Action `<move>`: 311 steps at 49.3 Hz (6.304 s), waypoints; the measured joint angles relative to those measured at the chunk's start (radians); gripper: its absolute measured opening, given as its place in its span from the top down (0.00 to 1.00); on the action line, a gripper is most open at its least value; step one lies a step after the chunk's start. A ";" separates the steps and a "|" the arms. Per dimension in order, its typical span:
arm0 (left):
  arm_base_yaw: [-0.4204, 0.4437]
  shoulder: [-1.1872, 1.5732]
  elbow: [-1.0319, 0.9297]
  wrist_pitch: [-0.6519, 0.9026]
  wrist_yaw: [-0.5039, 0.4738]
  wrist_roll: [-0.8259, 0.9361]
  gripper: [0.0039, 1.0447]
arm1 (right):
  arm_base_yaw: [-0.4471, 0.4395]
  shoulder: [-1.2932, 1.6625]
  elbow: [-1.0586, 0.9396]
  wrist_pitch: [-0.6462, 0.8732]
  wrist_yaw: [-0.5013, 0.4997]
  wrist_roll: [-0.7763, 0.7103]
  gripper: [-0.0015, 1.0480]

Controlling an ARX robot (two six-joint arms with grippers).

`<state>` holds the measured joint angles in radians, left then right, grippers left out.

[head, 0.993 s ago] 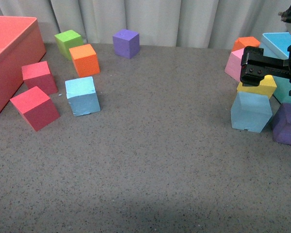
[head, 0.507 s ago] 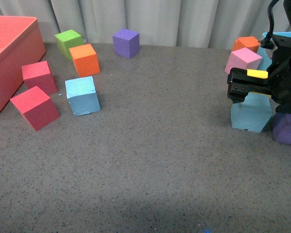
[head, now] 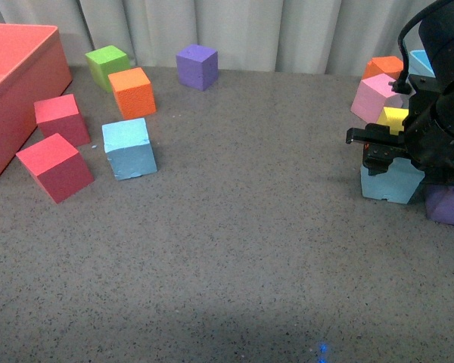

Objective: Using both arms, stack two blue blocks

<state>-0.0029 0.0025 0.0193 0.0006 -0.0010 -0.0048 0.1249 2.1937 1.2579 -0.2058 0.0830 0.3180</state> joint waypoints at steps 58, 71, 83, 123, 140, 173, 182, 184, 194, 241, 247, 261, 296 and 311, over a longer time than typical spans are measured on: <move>0.000 0.000 0.000 0.000 0.000 0.000 0.06 | 0.338 0.224 0.471 -0.227 -0.027 0.114 0.57; 0.000 0.000 0.000 0.000 0.000 0.000 0.06 | 0.352 0.232 0.481 -0.245 -0.029 0.121 0.34; 0.000 0.000 0.000 0.000 0.000 0.000 0.06 | 0.345 0.194 0.419 -0.166 -0.056 0.119 0.07; 0.000 0.000 0.000 0.000 -0.002 0.000 0.06 | 0.081 -0.657 -0.909 1.386 0.111 -0.318 0.99; 0.000 0.000 0.000 0.000 -0.002 0.000 0.06 | -0.003 -0.914 -1.095 1.305 0.037 -0.318 0.99; 0.000 0.000 0.000 0.000 -0.002 0.000 0.06 | -0.122 -1.572 -1.252 0.813 -0.081 -0.318 0.99; 0.000 0.000 0.000 0.000 -0.002 0.000 0.06 | -0.122 -1.722 -1.255 0.674 -0.081 -0.318 0.99; 0.000 0.000 0.000 0.000 -0.002 0.000 0.06 | -0.122 -1.744 -1.255 0.654 -0.081 -0.318 0.99; 0.000 0.000 0.000 0.000 -0.002 0.000 0.06 | -0.122 -1.863 -1.255 0.540 -0.081 -0.317 0.99; 0.000 -0.001 0.000 0.000 -0.002 0.000 0.06 | -0.122 -2.189 -1.255 0.207 -0.084 -0.318 0.60; 0.000 -0.001 0.000 0.000 -0.002 0.000 0.06 | -0.122 -2.189 -1.255 0.208 -0.084 -0.318 0.40; -0.099 0.488 0.121 0.119 -0.126 -0.141 0.06 | -0.122 -2.190 -1.255 0.207 -0.084 -0.318 0.10; -0.245 1.915 1.093 -0.024 -0.186 -0.392 0.06 | -0.122 -2.190 -1.255 0.207 -0.084 -0.318 0.09; -0.245 2.114 1.322 -0.200 -0.210 -0.443 0.06 | -0.122 -2.190 -1.255 0.207 -0.084 -0.318 0.09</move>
<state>-0.2478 2.1162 1.3411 -0.1993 -0.2108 -0.4480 0.0025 0.0040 0.0032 0.0013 -0.0010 0.0002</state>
